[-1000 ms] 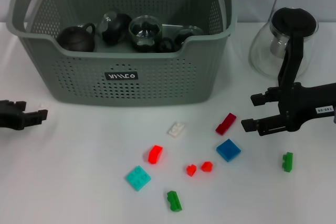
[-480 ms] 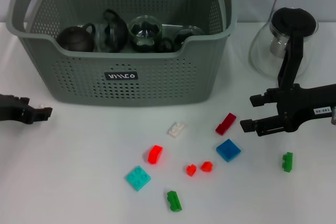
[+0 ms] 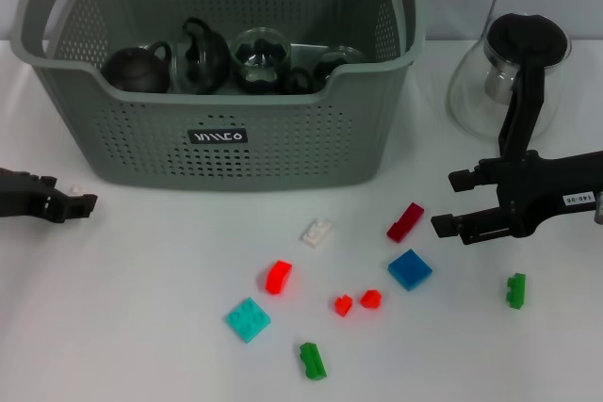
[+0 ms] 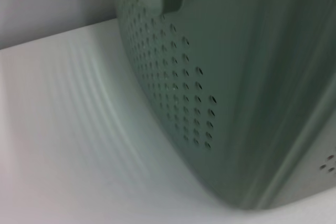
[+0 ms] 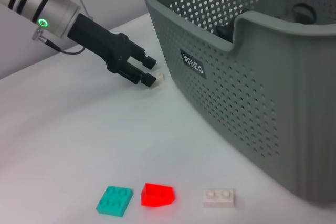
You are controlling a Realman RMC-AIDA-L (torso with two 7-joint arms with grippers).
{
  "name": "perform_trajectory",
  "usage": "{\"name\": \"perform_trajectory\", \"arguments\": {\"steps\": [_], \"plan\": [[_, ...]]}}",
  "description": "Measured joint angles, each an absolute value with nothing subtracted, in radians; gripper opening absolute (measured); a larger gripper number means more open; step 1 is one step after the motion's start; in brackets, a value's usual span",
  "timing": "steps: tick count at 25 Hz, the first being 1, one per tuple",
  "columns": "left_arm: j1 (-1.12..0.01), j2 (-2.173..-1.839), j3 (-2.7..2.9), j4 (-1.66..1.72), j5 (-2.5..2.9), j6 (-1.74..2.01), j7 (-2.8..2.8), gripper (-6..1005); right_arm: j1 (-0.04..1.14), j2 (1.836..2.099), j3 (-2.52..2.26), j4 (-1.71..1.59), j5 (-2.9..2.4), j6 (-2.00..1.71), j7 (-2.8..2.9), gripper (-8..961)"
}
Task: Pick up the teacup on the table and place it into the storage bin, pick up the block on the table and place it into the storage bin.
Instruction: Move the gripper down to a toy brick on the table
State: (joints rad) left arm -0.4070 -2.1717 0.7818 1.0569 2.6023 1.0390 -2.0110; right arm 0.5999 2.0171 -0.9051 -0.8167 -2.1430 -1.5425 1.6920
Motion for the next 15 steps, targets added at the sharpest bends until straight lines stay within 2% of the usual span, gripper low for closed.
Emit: {"name": "perform_trajectory", "arguments": {"steps": [5,15], "plan": [[-0.410,-2.171,0.784,1.049,2.606,1.035,-2.013,659,0.601,2.016,-0.905,-0.817,-2.143,-1.542,1.692,868],[-0.419,-2.170,0.784,1.021,2.626,1.019,-2.025,559,0.601,2.016,-0.905,-0.818,-2.143,-1.536,1.690,868]]}}
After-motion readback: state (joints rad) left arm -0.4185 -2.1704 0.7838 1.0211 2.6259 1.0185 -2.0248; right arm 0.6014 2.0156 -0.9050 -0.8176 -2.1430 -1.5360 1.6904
